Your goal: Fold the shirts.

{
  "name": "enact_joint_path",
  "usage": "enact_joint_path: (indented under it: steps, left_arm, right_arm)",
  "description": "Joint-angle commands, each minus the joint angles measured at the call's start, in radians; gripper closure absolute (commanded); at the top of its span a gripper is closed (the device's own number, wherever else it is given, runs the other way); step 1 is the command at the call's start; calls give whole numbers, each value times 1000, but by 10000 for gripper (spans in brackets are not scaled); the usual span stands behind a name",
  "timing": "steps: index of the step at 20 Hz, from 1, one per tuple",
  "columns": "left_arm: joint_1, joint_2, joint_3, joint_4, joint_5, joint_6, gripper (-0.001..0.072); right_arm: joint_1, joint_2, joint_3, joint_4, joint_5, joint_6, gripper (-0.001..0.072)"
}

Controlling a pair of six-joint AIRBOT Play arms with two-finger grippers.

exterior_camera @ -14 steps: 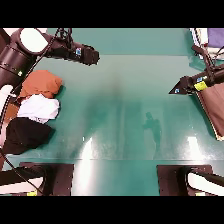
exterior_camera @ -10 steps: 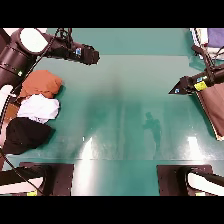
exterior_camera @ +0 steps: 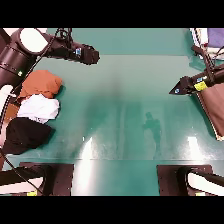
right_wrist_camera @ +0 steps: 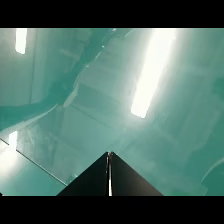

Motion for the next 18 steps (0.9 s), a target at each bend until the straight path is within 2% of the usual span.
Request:
enact_joint_path:
  steps: [1,2,3,4,5,6,12,18]
  left_arm:
    - [5,1,0,27,18,4,679]
    - [22,3,1,107,13,-13,678]
    - [56,4,1,208,-2,-81,675]
    - [101,5,1,291,-23,-141,496]
    - [156,4,1,364,-53,-196,215]
    - [208,2,0,413,-76,-235,124]
    - [446,-86,-66,459,-88,-243,125]
    - [527,-249,-139,459,-46,-242,126]
  right_arm:
    - [1,0,0,0,0,0,694]
    - [1,0,0,0,0,0,694]
    - [1,0,0,0,0,0,693]
    - [1,0,0,0,0,0,694]
    - [1,0,0,0,1,0,693]
    - [1,0,0,0,0,0,694]
    - [1,0,0,0,-17,1,694]
    - [1,0,0,1,-63,2,693]
